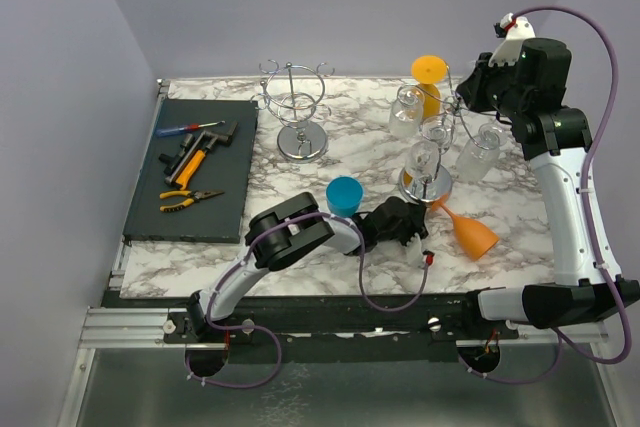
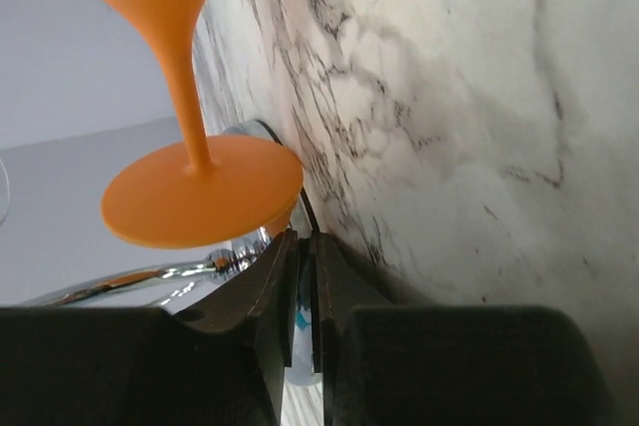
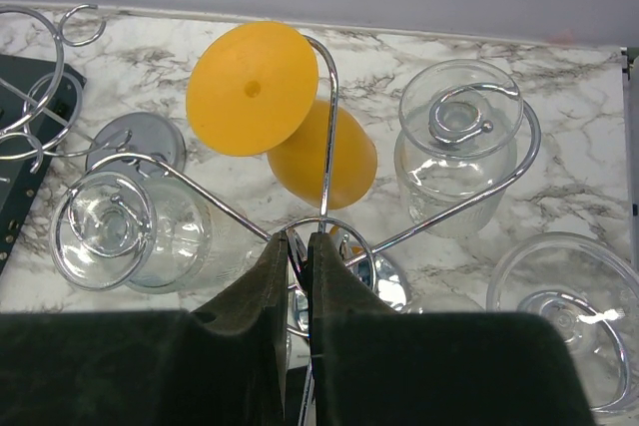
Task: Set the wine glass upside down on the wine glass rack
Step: Move the wine rack to the center of the board.
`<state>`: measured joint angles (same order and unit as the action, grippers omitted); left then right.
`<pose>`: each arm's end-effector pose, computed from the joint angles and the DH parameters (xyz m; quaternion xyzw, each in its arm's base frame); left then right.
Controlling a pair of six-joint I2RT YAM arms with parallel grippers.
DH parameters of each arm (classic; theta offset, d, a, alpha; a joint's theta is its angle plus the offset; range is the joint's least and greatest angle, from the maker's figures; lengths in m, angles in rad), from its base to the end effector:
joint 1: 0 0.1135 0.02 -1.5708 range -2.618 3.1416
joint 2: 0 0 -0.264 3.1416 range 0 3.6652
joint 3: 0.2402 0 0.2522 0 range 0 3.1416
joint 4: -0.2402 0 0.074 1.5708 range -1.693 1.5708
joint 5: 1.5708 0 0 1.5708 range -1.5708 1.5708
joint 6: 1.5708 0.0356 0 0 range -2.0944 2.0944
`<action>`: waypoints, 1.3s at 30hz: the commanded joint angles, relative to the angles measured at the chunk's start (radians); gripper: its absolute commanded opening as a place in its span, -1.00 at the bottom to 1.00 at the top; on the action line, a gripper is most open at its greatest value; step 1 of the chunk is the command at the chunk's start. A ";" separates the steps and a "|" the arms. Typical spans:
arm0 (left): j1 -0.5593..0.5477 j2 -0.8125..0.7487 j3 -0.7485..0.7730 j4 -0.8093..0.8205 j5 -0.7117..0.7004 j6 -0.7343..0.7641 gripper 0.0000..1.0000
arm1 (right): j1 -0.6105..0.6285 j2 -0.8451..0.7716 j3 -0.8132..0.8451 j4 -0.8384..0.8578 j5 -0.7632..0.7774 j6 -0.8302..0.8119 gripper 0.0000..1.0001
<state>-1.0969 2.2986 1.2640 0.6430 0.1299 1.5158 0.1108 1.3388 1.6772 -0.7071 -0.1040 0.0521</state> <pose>0.2119 -0.4233 0.0890 0.8100 0.1819 0.0626 0.5539 0.2704 0.0338 0.4689 -0.0535 0.8224 0.0887 0.5594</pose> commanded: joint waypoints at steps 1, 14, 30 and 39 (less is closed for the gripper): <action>0.006 0.054 0.057 -0.008 -0.024 0.012 -0.69 | -0.003 0.005 -0.017 0.020 -0.016 0.014 -0.99; 0.036 0.144 0.190 -0.051 -0.064 0.008 -0.70 | -0.003 0.068 0.025 0.039 -0.047 0.011 -0.99; 0.107 0.230 0.312 -0.098 -0.098 0.036 -0.70 | -0.003 0.138 0.029 0.118 0.091 -0.023 -0.99; 0.144 0.251 0.343 -0.101 -0.119 0.052 -0.70 | -0.004 0.171 0.014 0.203 0.169 -0.037 -0.99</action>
<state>-1.0462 2.4809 1.5719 0.5735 0.1154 1.5414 0.1127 1.4677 1.7061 -0.5179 -0.0338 0.0242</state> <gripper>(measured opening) 0.149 0.099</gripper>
